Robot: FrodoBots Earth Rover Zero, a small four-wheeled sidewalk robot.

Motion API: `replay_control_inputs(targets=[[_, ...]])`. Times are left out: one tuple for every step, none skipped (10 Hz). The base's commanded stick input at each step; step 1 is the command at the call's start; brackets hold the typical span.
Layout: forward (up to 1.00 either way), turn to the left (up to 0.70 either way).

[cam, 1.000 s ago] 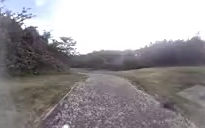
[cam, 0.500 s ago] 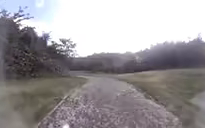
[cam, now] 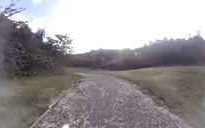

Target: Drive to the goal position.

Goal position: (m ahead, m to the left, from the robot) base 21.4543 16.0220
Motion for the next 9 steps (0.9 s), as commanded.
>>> replay_control_inputs(targets=[[1.0, 0.0], [1.0, 0.0], [1.0, 0.0], [1.0, 0.0], [1.0, 0.0], [1.0, 0.0], [1.0, 0.02], [1.0, 0.02], [1.0, 0.02]])
